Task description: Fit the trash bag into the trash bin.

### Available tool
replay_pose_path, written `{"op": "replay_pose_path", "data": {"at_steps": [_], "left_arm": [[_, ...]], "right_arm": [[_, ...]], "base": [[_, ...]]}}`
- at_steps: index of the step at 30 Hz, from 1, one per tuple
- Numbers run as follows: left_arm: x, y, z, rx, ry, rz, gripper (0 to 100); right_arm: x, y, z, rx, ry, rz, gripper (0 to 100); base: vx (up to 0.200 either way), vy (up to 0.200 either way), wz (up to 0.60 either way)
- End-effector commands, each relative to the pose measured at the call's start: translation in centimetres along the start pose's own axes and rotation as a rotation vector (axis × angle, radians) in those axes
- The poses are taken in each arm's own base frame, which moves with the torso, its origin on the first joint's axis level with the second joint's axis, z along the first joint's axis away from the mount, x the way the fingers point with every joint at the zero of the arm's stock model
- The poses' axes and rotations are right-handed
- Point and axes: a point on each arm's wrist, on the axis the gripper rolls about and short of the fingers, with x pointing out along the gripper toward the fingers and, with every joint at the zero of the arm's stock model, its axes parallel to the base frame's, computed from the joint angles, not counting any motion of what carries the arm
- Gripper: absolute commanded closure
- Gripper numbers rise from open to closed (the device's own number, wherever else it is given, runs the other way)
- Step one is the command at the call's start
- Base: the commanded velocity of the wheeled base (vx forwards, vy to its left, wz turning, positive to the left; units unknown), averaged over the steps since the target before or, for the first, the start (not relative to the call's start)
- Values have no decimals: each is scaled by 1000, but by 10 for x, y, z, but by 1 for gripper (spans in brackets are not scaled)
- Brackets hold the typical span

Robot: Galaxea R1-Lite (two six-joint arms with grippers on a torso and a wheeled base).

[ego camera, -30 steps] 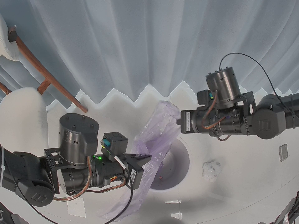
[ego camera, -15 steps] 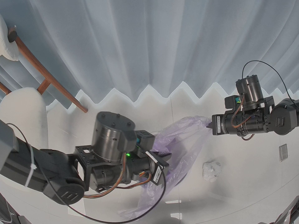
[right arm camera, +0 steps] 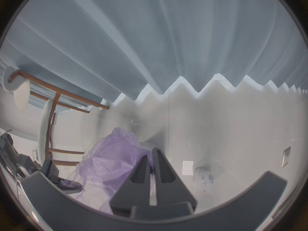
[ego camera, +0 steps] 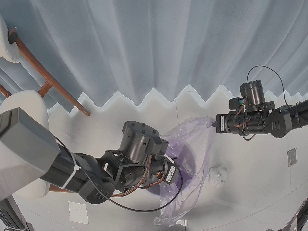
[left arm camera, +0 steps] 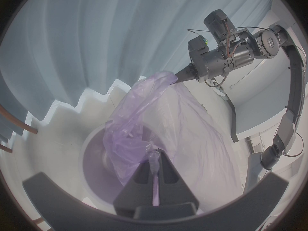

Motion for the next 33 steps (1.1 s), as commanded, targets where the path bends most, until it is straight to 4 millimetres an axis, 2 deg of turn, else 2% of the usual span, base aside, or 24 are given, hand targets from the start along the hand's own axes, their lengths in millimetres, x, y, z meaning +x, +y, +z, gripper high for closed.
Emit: {"op": "replay_pose_path", "data": {"at_steps": [1,6,7,8,11,15,19,24,26,30,33], "left_arm": [[11,1,-9,-4,31,5,100],[9,11,-8,-16,30,27,100],[7,30,-4,-38,16,75,100],[4,40,0,-46,3,98,100],[-1,58,9,-73,-29,143,100],[-2,73,10,-95,-37,164,100],[-1,89,24,-123,-87,185,100],[12,111,30,-147,-111,227,100],[16,119,30,-155,-114,243,100],[28,142,16,-179,-84,286,100],[29,159,11,-197,-76,322,100]], "right_arm": [[23,-7,-10,5,33,-13,100],[29,-8,-11,2,30,-4,100],[30,-7,-8,1,6,25,100],[31,-7,-7,-2,-12,43,100],[37,-8,-10,-7,-34,56,100],[49,-9,-12,-11,-54,62,100],[64,-12,-2,-16,-141,76,100],[82,-13,3,-34,-189,82,100],[88,-14,7,-38,-207,84,100],[105,-15,12,-43,-230,87,100],[115,-15,14,-43,-236,86,100]], "base": [[0,0,0],[0,0,0],[0,0,0],[0,0,0],[0,0,0],[0,0,0],[0,0,0],[0,0,0],[0,0,0],[0,0,0],[0,0,0]]}}
